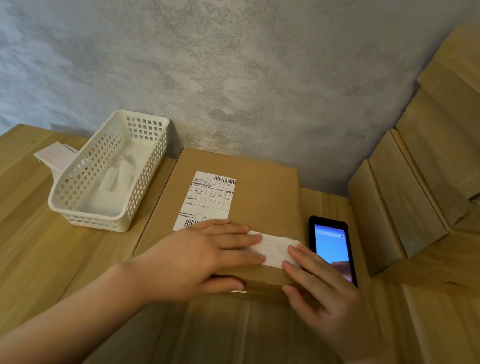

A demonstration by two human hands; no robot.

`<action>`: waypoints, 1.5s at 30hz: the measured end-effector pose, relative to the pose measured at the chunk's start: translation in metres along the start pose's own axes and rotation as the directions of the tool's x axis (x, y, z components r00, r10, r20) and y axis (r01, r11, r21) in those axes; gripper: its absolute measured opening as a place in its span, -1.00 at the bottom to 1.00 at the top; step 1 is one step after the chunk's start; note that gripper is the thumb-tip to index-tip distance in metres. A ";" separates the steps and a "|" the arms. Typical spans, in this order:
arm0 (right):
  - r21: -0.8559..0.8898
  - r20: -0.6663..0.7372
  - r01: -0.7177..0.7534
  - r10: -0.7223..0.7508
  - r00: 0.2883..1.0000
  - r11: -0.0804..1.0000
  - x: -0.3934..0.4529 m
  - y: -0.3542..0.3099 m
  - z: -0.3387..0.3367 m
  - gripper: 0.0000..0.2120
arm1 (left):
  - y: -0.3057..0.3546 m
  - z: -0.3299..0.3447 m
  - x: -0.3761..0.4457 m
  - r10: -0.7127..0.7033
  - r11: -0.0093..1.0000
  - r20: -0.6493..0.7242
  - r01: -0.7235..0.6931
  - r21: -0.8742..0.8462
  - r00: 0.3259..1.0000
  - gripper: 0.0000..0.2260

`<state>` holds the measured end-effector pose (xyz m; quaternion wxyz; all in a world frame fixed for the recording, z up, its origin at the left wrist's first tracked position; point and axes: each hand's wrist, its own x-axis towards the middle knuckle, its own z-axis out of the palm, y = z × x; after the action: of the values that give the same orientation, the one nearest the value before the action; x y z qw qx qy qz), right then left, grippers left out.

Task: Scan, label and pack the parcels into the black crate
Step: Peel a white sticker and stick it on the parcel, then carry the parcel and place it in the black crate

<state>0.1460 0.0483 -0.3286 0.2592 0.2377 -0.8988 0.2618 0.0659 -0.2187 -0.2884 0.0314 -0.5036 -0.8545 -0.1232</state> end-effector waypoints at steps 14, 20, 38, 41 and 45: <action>0.237 0.341 -0.732 0.650 0.679 0.639 0.068 -0.023 0.012 -0.32 | -0.023 -0.026 -0.049 -0.782 0.580 -0.020 0.716 -0.389 0.623 -0.42; 0.060 0.378 -0.727 0.659 0.651 0.684 0.066 -0.034 0.015 -0.35 | -0.012 -0.019 -0.046 -0.787 0.538 0.055 0.727 -0.427 0.615 -0.43; 0.064 0.171 -0.538 0.522 0.835 0.840 0.125 -0.210 0.016 -0.54 | -0.008 -0.107 -0.194 -0.745 0.654 -0.315 0.553 -0.516 0.587 -0.42; 0.096 0.234 -0.489 0.458 0.858 0.867 0.152 -0.264 0.064 -0.56 | -0.024 -0.124 -0.267 -0.798 0.602 -0.338 0.624 -0.498 0.499 -0.42; 0.151 0.332 -0.379 0.315 0.889 0.913 0.184 -0.335 0.143 -0.55 | -0.044 -0.140 -0.371 -0.882 0.466 -0.327 0.727 -0.504 0.339 -0.43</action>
<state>0.1469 -0.3411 -0.2075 0.0413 0.1356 -0.9225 0.3590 0.2003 -0.5897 -0.2270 0.1403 0.0507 -0.9149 -0.3750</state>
